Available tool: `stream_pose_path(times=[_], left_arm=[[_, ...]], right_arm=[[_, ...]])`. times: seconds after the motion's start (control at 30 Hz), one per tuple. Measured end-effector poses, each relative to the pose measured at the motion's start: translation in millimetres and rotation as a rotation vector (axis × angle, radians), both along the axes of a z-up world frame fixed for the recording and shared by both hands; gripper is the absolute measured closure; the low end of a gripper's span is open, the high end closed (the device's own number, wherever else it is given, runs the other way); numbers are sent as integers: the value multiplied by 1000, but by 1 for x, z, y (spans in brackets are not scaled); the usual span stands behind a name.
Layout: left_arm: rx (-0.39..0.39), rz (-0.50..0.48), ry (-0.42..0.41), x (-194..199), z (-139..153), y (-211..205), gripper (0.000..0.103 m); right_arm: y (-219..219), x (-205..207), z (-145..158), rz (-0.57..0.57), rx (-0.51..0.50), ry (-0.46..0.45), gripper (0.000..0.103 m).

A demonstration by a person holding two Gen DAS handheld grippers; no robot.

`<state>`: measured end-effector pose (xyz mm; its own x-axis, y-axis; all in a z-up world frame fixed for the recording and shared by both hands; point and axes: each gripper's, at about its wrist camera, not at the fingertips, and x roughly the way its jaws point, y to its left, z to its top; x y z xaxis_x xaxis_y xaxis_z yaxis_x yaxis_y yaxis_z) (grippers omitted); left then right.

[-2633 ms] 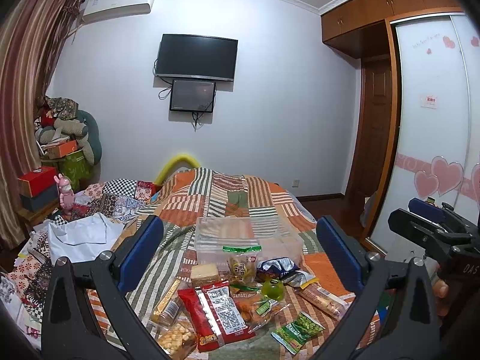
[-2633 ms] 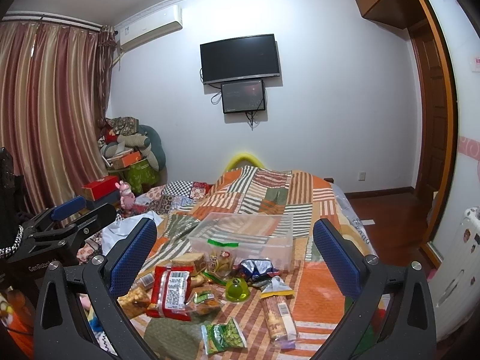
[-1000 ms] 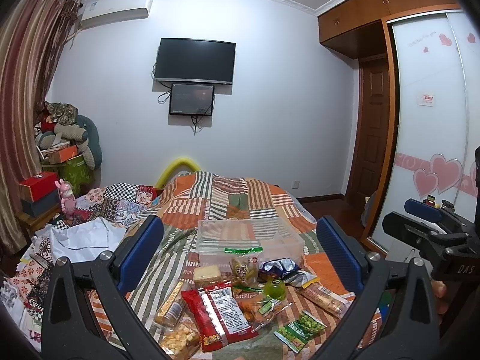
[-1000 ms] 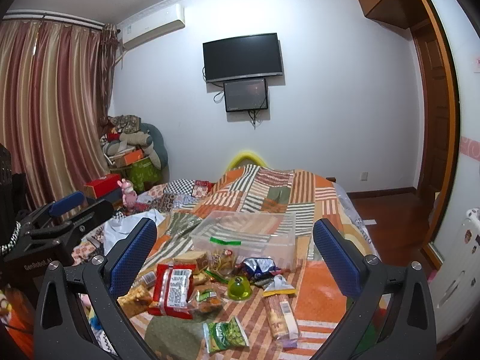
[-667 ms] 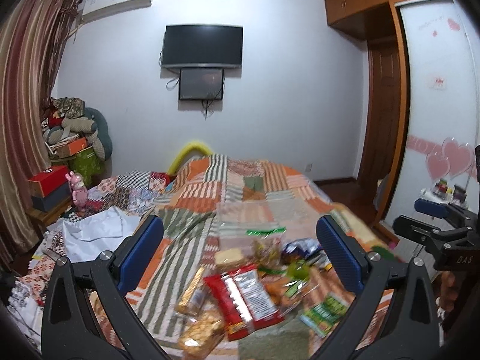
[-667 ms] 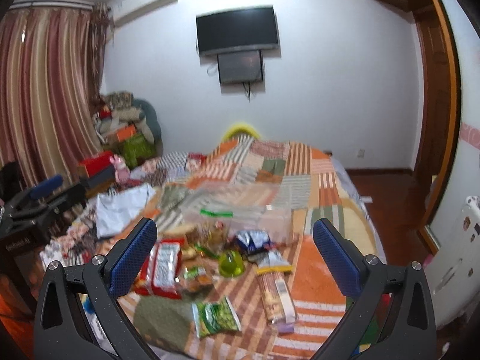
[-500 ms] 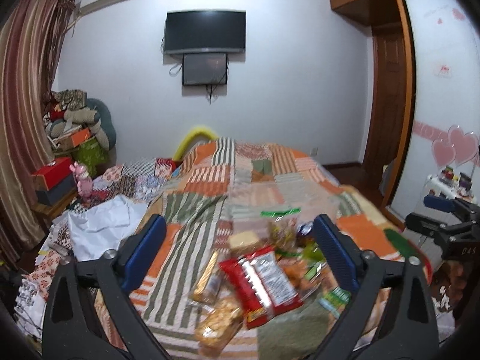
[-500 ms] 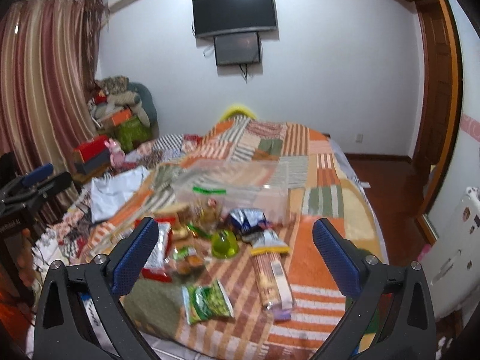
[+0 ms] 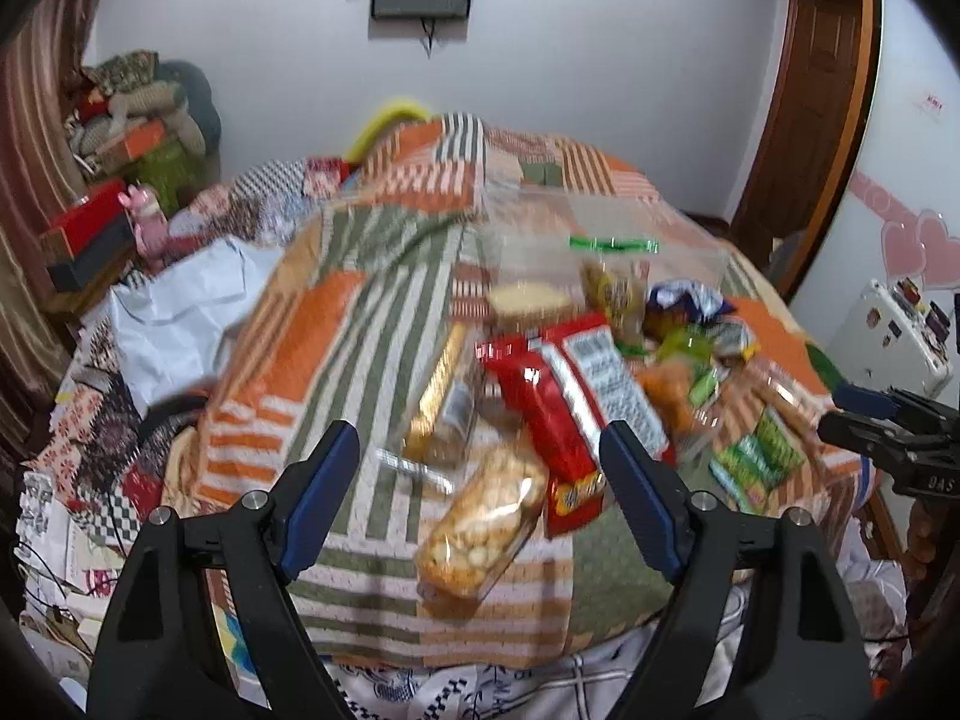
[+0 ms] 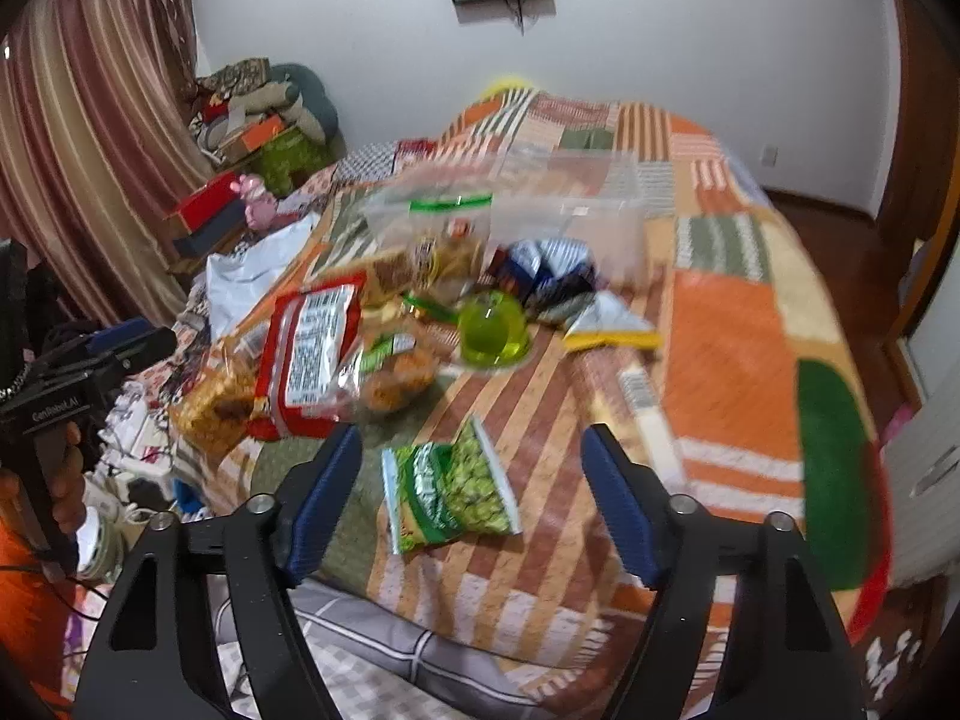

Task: Organize snacks
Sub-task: 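Grasp the puffed-corn bag with left tool while right tool grasps green pea bag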

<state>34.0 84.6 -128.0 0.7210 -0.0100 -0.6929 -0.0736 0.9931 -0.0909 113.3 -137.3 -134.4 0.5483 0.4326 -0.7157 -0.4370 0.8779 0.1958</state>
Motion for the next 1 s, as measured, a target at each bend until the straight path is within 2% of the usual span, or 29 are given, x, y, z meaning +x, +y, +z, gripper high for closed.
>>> stream_pose_path(times=[0.1, 0.27, 0.4, 0.47, 0.53, 0.63, 0.67, 0.73, 0.93, 1.0], left_arm=[[-14, -22, 59, 6, -14, 0, 21], [-46, -38, 137, 12, -35, 1, 29], [-76, -41, 192, 20, -51, 2, 46], [-95, -47, 204, 21, -57, 2, 48], [-104, -52, 212, 23, -60, 1, 55], [-113, -65, 229, 25, -66, 0, 64], [-114, -67, 237, 26, -69, -2, 65], [-107, -63, 242, 27, -72, -3, 68], [-95, -58, 202, 24, -63, -6, 70], [-79, -59, 172, 21, -55, -8, 70]], right_arm=[[3, 2, -10, 7, 1, 34, 35], [7, 10, -24, 18, 6, 90, 39], [10, 15, -36, 31, 5, 136, 40], [12, 17, -40, 38, 3, 153, 42], [14, 18, -43, 42, -7, 159, 43], [18, 19, -46, 50, -33, 144, 52], [18, 19, -46, 54, -32, 141, 58], [17, 21, -46, 51, -24, 142, 63], [5, 22, -42, 26, 29, 140, 70], [2, 22, -37, 17, 34, 122, 81]])
